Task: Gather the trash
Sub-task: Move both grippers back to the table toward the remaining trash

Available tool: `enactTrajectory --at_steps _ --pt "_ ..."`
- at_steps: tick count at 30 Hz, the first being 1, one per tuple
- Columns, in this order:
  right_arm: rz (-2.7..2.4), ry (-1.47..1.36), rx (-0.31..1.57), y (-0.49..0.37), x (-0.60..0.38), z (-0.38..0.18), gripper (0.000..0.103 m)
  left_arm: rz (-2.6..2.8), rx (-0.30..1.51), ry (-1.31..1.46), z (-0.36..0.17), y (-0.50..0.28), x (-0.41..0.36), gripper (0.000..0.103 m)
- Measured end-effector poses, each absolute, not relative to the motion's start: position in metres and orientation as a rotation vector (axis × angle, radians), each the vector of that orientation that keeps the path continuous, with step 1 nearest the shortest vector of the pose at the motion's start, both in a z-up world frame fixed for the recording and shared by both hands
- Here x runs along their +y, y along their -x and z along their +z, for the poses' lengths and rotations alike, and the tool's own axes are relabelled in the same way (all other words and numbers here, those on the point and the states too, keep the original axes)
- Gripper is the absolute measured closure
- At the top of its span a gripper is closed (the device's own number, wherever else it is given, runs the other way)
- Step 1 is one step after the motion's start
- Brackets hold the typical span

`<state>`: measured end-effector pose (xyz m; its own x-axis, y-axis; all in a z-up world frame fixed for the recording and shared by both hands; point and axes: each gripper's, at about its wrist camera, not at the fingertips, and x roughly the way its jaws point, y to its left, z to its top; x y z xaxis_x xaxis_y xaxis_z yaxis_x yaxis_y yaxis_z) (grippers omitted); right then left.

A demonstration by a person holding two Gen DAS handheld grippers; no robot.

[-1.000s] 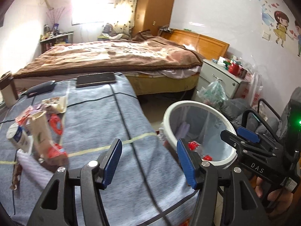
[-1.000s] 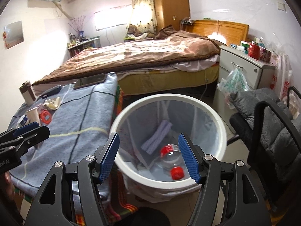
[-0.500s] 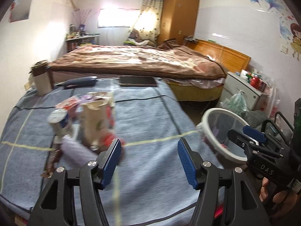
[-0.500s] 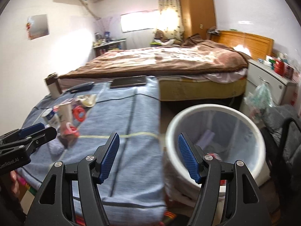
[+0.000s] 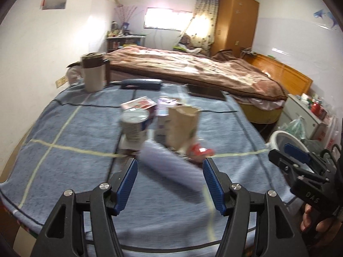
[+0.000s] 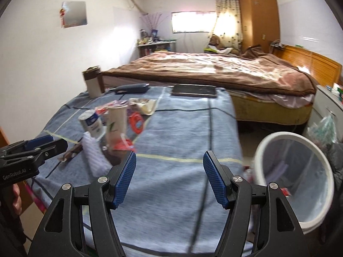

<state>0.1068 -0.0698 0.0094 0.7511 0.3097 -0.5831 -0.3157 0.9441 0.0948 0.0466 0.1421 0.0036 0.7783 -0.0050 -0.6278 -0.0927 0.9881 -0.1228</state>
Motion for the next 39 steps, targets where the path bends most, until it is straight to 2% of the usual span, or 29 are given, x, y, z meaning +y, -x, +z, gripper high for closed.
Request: enactTrajectory --at_steps 13,26,37,39 --pt "0.519 0.093 0.705 -0.116 0.003 -0.010 0.037 0.147 0.730 0.211 -0.022 -0.037 0.204 0.037" --pt "0.602 0.121 0.799 -0.130 0.041 -0.027 0.037 0.115 0.779 0.219 -0.038 -0.048 0.221 0.037" --pt "0.587 0.176 0.823 -0.128 0.051 -0.032 0.061 0.059 0.816 0.226 -0.052 -0.070 0.222 0.037" --pt "0.580 0.172 0.818 -0.127 0.049 -0.031 0.071 0.048 0.818 0.218 -0.053 -0.072 0.220 0.037"
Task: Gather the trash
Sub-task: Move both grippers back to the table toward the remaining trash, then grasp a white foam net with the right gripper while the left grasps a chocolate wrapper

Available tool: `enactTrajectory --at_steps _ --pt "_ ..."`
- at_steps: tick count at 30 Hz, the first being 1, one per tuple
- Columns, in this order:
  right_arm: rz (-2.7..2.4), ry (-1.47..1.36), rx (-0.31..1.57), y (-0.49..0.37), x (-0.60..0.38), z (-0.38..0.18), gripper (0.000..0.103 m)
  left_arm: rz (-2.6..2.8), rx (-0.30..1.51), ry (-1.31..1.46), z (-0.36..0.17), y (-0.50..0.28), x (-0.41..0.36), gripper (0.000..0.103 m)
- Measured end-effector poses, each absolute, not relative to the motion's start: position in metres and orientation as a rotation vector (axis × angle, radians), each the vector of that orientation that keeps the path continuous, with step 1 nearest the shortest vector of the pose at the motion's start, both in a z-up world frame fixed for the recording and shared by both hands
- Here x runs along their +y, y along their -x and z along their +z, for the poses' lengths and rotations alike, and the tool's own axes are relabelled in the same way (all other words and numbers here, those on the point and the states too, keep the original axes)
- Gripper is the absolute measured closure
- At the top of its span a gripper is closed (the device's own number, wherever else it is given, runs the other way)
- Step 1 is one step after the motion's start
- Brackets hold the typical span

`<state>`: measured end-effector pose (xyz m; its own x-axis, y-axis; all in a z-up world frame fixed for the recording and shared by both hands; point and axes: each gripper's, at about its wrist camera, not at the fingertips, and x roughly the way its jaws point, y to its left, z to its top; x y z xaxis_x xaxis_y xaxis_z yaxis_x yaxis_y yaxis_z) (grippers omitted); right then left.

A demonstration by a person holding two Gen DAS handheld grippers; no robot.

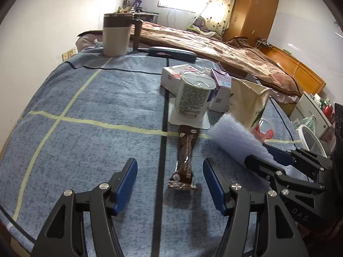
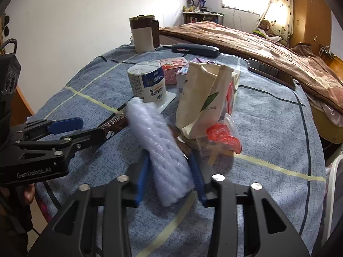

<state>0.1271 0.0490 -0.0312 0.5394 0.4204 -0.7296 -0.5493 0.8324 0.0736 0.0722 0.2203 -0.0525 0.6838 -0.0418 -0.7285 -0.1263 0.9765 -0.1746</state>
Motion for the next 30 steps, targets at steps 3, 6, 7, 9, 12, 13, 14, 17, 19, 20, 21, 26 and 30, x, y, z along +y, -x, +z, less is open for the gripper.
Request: enactTrajectory --at_steps 3,6,7,9,12,13,14,17,19,20,21,26,30 --pt "0.579 0.147 0.812 -0.126 0.044 -0.030 0.073 0.050 0.825 0.203 -0.054 -0.076 0.217 0.037" --pt "0.575 0.114 0.809 -0.127 0.039 -0.029 0.074 0.032 0.832 0.203 -0.057 -0.082 0.216 0.037" --pt "0.575 0.101 0.809 -0.126 0.037 -0.028 0.074 0.038 0.836 0.198 -0.057 -0.083 0.215 0.037" --pt "0.574 0.084 0.800 -0.126 0.034 -0.027 0.074 0.047 0.834 0.171 -0.057 -0.085 0.212 0.037" --pt "0.574 0.065 0.791 -0.125 0.031 -0.024 0.074 0.038 0.837 0.153 -0.059 -0.090 0.208 0.038" --pt "0.574 0.060 0.784 -0.124 0.030 -0.022 0.074 0.042 0.840 0.146 -0.058 -0.091 0.207 0.041" --pt "0.576 0.057 0.781 -0.123 0.029 -0.021 0.074 0.039 0.839 0.138 -0.058 -0.091 0.206 0.043" --pt "0.581 0.041 0.774 -0.123 0.025 -0.020 0.074 0.033 0.844 0.126 -0.058 -0.094 0.202 0.054" --pt "0.582 0.030 0.770 -0.122 0.022 -0.018 0.074 0.034 0.846 0.113 -0.058 -0.095 0.200 0.063" --pt "0.583 0.027 0.769 -0.122 0.020 -0.018 0.074 0.038 0.843 0.112 -0.058 -0.095 0.199 0.068" --pt "0.581 0.026 0.767 -0.121 0.018 -0.018 0.074 0.041 0.843 0.114 -0.058 -0.096 0.199 0.069" --pt "0.571 0.006 0.761 -0.122 0.012 -0.016 0.074 0.036 0.843 0.125 -0.058 -0.095 0.199 0.086" --pt "0.564 -0.002 0.757 -0.123 0.008 -0.016 0.074 0.044 0.833 0.134 -0.057 -0.093 0.198 0.086"
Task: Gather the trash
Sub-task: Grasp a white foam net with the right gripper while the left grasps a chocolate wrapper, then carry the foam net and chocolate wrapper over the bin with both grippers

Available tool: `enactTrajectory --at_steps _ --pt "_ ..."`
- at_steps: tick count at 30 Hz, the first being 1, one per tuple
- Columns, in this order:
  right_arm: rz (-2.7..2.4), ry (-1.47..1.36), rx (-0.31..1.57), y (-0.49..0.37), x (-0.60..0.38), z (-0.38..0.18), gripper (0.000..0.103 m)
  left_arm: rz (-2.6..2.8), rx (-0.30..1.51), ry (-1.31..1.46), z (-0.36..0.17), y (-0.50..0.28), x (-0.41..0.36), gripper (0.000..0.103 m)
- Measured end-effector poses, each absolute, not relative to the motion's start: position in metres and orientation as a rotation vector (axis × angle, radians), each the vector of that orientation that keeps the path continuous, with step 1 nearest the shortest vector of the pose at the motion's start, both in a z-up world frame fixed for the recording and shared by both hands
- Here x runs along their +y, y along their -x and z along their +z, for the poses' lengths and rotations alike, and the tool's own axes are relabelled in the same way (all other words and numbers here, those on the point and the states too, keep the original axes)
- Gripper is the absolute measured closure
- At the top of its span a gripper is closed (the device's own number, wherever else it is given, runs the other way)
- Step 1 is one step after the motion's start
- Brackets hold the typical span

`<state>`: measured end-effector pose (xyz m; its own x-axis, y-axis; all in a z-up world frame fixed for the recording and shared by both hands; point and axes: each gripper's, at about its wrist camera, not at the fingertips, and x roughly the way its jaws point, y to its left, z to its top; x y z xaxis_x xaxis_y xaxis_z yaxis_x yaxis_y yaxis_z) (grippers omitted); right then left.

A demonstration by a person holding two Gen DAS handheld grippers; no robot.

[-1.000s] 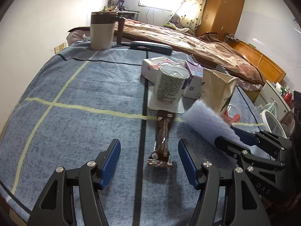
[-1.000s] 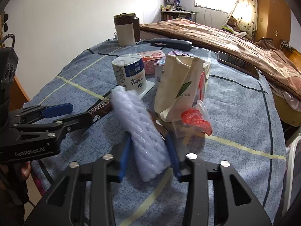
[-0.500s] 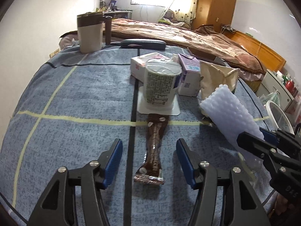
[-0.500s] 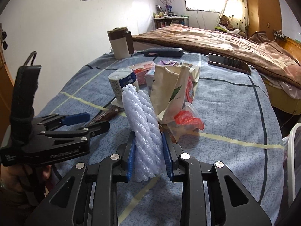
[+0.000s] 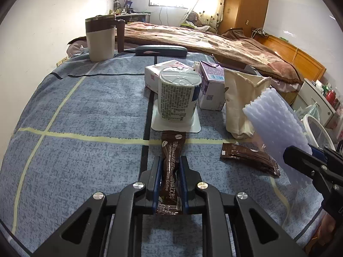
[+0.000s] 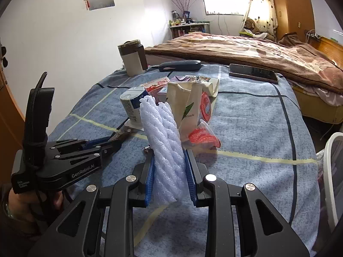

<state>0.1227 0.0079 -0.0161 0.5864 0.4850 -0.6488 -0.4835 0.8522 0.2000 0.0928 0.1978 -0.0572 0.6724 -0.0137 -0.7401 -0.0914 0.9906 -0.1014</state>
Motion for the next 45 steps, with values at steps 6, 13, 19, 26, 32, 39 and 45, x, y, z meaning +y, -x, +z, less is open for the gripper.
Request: enactTrajectory --at_steps 6,13,19,26,32,39,45 --pt "0.556 -0.011 0.752 -0.122 0.002 -0.015 0.074 0.051 0.821 0.143 -0.055 -0.086 0.196 0.086" --pt "0.534 -0.033 0.735 -0.121 -0.008 -0.011 0.074 0.056 0.785 0.157 -0.040 -0.073 0.194 0.086" --pt "0.515 -0.049 0.721 -0.119 -0.020 -0.007 0.074 0.038 0.755 0.146 -0.027 -0.067 0.185 0.086" --pt "0.480 -0.065 0.701 -0.115 -0.038 0.000 0.074 -0.003 0.721 0.128 -0.010 -0.064 0.164 0.086" --pt "0.435 -0.086 0.686 -0.112 -0.061 0.006 0.074 -0.058 0.699 0.107 0.001 -0.066 0.138 0.086" --pt "0.369 -0.117 0.675 -0.110 -0.094 0.010 0.074 -0.131 0.693 0.084 0.008 -0.074 0.101 0.086" --pt "0.298 -0.122 0.656 -0.107 -0.124 0.016 0.074 -0.193 0.686 0.061 0.014 -0.084 0.062 0.086"
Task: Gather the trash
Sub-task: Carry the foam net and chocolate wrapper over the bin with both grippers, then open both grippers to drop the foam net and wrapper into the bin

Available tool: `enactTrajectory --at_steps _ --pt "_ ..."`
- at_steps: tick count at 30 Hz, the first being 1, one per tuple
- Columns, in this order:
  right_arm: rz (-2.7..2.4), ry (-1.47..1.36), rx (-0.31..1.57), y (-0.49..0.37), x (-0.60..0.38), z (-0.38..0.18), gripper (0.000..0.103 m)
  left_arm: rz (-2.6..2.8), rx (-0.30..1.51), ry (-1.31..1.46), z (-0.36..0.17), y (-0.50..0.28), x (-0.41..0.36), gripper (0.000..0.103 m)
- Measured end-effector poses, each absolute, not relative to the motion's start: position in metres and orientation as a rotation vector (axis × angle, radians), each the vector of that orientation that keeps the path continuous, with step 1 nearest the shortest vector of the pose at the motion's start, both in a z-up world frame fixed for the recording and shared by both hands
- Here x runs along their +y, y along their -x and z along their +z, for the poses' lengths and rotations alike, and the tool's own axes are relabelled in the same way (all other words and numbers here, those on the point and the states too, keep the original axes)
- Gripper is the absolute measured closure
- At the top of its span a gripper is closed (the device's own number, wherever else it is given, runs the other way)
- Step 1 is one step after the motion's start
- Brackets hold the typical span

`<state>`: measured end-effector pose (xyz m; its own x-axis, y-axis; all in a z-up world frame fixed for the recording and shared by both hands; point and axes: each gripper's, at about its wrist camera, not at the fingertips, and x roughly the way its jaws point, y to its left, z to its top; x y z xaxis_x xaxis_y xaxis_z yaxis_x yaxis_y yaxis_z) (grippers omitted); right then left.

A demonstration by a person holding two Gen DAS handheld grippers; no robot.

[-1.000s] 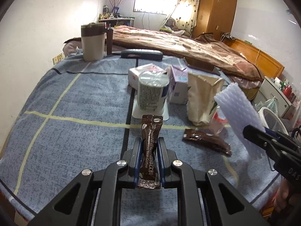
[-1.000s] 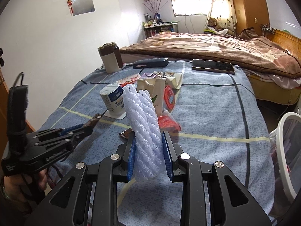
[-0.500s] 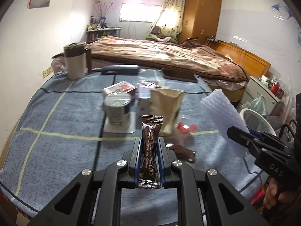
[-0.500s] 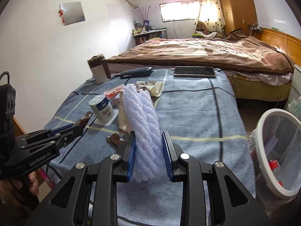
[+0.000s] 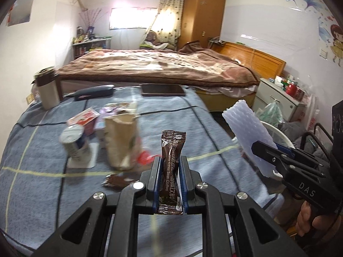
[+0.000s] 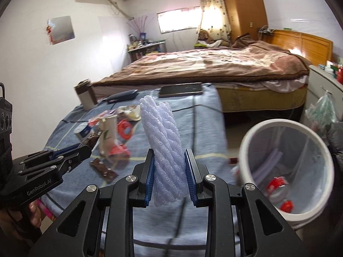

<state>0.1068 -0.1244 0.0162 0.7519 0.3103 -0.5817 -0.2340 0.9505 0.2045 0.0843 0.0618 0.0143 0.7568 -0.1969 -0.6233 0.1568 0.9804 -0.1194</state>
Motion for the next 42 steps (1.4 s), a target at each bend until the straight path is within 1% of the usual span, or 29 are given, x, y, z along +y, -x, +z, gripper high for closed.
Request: enactTrajectory --at_steps 12,25,31,42 --pt "0.140 -0.161 0.633 -0.103 -0.197 0.021 0.074 -0.345 0.683 -0.006 0.023 -0.108 -0.032 0.086" --pt "-0.020 -0.171 0.688 -0.106 -0.254 0.007 0.074 -0.476 0.713 -0.061 0.015 -0.127 -0.120 0.086" --pt "-0.091 -0.175 0.738 -0.115 -0.280 -0.005 0.074 -0.504 0.760 -0.056 0.003 -0.139 -0.145 0.086" --pt "-0.143 -0.127 0.837 -0.127 -0.291 -0.024 0.073 -0.518 0.794 -0.080 -0.010 -0.148 -0.171 0.086"
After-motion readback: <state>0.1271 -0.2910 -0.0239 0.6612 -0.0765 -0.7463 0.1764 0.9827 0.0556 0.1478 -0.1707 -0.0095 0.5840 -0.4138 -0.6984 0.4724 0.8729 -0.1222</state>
